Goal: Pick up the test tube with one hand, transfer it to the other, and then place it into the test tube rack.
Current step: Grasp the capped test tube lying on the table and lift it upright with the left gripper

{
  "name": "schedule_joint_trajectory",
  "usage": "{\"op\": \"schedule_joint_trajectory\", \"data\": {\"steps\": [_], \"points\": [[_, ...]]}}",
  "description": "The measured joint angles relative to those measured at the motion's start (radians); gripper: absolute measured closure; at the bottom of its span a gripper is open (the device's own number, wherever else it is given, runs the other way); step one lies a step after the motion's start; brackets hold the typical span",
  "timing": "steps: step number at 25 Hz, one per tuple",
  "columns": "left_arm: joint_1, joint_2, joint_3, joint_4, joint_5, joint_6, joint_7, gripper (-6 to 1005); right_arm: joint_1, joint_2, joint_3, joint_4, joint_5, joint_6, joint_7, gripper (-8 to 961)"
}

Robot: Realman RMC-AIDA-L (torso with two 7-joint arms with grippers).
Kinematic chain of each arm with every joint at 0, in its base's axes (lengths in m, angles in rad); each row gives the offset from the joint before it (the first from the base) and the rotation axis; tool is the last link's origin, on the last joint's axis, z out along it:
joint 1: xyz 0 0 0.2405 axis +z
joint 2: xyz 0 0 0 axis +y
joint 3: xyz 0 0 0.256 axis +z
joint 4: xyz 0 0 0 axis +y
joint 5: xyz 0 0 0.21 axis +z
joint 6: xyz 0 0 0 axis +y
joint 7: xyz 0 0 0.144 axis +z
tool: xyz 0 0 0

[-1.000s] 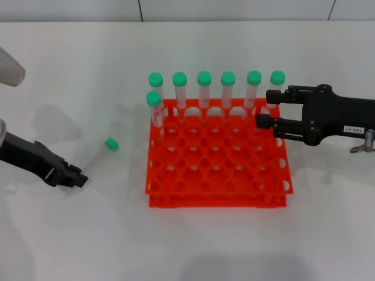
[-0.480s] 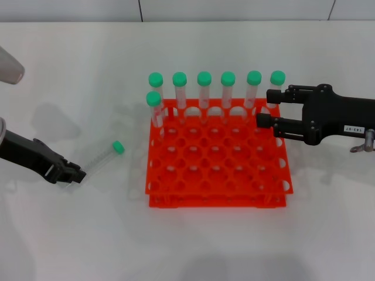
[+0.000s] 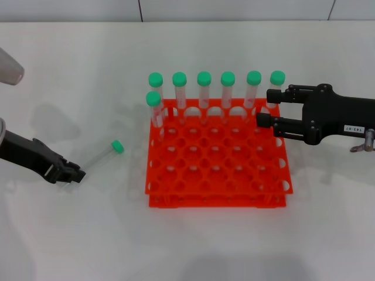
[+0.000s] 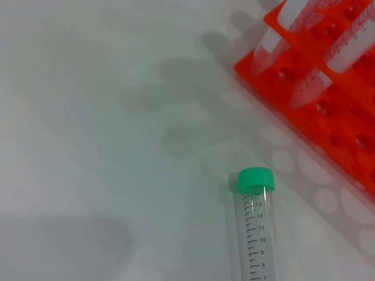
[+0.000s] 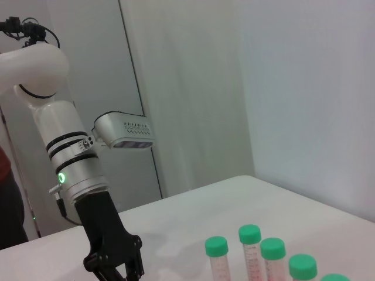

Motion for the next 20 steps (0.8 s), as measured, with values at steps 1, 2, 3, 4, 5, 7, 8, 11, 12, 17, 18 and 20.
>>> {"op": "schedule_joint_trajectory", "data": {"steps": [1,2,3,4,5,7,8,11,12,17,18,20], "points": [[0.0,0.0,0.0,0.0,0.0,0.0,0.001,826,0.0,0.0,0.0,0.0,0.0,0.0,0.0,380],[0.0,0.0,0.0,0.0,0.0,0.0,0.001,826,0.0,0.0,0.0,0.0,0.001,0.0,0.0,380],[0.0,0.0,0.0,0.0,0.0,0.0,0.002,826,0.0,0.0,0.0,0.0,0.001,0.0,0.0,380],[0.0,0.0,0.0,0.0,0.0,0.0,0.002,825,0.0,0.0,0.0,0.0,0.001,0.001,0.0,381],[-0.001,0.0,0.001,-0.003,0.001,-0.001,0.004,825,0.0,0.0,0.0,0.0,0.001,0.002,0.0,381],[-0.003,0.001,0.002,-0.009,0.002,-0.002,0.004,825,0.0,0.0,0.0,0.0,0.002,0.006,0.0,381],[-0.005,0.002,0.002,-0.014,0.002,-0.003,0.004,825,0.0,0.0,0.0,0.0,0.002,0.008,0.0,381],[-0.008,0.005,0.003,-0.021,0.002,-0.004,0.004,824,0.0,0.0,0.0,0.0,0.002,0.011,0.0,381],[-0.008,0.005,0.002,-0.022,0.002,-0.004,0.005,824,0.0,0.0,0.0,0.0,0.002,0.011,-0.001,381],[-0.008,0.011,-0.006,-0.017,-0.014,-0.003,0.007,823,0.0,0.0,0.0,0.0,0.003,0.012,-0.002,381],[-0.007,0.015,-0.006,-0.017,-0.023,-0.003,0.008,823,0.0,0.0,0.0,0.0,0.003,0.012,-0.002,381],[-0.006,0.026,-0.007,-0.012,-0.061,0.0,0.013,823,0.0,0.0,0.0,0.0,0.005,0.013,-0.003,381]]}}
